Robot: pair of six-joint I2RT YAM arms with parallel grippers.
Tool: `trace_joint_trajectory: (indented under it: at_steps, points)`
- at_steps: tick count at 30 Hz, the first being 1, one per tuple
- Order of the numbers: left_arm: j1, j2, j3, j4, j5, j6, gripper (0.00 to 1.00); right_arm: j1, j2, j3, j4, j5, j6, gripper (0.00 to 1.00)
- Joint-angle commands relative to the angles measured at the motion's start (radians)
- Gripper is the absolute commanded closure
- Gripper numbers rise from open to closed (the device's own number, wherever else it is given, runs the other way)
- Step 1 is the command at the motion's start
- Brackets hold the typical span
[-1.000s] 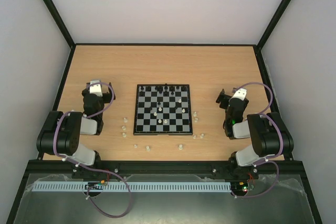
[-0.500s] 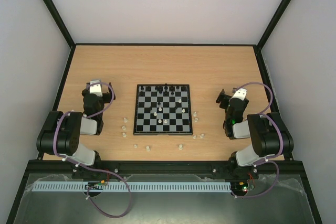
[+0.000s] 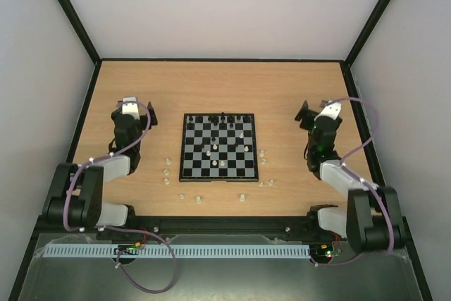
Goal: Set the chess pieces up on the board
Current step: Pick up the chess piece from the chessboard.
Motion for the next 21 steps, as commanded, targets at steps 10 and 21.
trace_joint_trajectory:
  at_steps: [10,21]
  points:
    - [-0.261,-0.442,0.278,-0.686,-0.129,-0.202,0.0,-0.001,-0.244,0.445,-0.901,-0.425,0.288,0.01]
    - [-0.32,-0.53,0.65,-1.135,0.024,-0.42,0.0,-0.005,-0.323,0.469,-1.023,-0.873,0.462,0.01]
